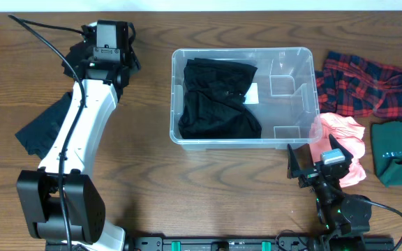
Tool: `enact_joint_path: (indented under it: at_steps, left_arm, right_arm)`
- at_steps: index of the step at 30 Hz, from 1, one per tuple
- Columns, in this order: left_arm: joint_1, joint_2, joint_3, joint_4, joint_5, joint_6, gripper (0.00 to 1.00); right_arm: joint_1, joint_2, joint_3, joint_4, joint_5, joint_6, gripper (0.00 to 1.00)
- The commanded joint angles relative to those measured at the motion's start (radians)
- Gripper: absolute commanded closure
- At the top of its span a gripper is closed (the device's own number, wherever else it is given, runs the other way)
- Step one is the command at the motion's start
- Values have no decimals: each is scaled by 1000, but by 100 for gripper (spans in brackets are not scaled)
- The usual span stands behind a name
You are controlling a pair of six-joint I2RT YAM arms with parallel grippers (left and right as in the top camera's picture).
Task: Pack container
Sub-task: 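Move the left gripper to the taped black roll and grasp it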
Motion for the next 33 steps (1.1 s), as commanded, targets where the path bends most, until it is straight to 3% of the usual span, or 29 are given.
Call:
enact_joint_path:
  at_steps: [1, 11, 33]
  left_arm:
    - [3, 16, -4, 25, -7, -1, 20]
    - [36, 102, -4, 154, -11, -2, 13]
    - [82, 407, -4, 466, -11, -2, 13]
  right_arm:
    - [-10, -5, -2, -3, 6, -9, 1]
    - [-10, -5, -2, -3, 6, -9, 1]
    - [-10, -5, -2, -3, 6, -10, 1]
